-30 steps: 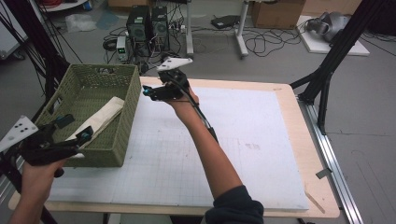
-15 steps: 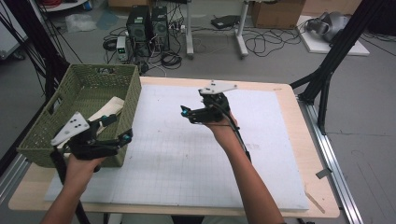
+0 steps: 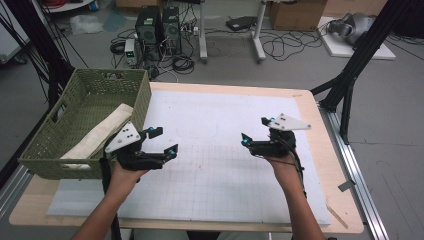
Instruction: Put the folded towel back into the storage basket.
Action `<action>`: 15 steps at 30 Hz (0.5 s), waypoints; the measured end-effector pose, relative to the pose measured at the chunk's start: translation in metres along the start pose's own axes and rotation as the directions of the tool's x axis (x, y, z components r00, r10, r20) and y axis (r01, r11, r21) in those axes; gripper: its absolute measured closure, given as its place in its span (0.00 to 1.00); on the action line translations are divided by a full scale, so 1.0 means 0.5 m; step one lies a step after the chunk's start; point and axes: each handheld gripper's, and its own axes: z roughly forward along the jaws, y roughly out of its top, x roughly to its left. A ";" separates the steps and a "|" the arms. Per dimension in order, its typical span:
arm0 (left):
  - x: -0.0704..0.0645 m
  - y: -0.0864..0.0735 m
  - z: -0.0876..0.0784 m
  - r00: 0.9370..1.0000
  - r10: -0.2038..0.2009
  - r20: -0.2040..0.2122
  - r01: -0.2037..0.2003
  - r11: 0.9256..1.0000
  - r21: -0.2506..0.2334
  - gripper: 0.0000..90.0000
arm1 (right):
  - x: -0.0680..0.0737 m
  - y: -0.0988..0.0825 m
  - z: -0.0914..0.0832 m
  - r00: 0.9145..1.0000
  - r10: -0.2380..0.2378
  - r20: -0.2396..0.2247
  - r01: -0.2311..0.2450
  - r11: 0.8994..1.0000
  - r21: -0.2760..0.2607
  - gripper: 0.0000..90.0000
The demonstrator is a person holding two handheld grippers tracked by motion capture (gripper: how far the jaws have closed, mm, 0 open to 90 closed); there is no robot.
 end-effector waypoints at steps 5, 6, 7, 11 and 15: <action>-0.008 -0.027 0.034 1.000 0.016 0.021 -0.016 1.000 0.015 0.22 | -0.014 -0.057 -0.051 0.999 0.004 0.049 -0.005 1.000 0.026 0.13; -0.008 -0.032 0.037 0.999 0.020 0.026 -0.021 1.000 0.023 0.22 | -0.015 -0.068 -0.059 0.998 0.005 0.057 -0.006 0.999 0.031 0.13; -0.009 -0.042 0.044 0.999 0.026 0.032 -0.026 0.999 0.031 0.22 | -0.016 -0.076 -0.064 0.998 0.010 0.060 -0.012 0.999 0.036 0.13; -0.007 -0.067 0.060 0.999 0.015 0.037 -0.017 0.999 0.050 0.22 | -0.019 -0.121 -0.082 0.997 0.019 0.071 -0.023 0.998 0.060 0.13; -0.008 -0.076 0.065 0.999 0.025 0.028 -0.027 0.996 0.083 0.22 | -0.023 -0.149 -0.088 0.996 0.043 0.083 -0.049 0.997 0.063 0.13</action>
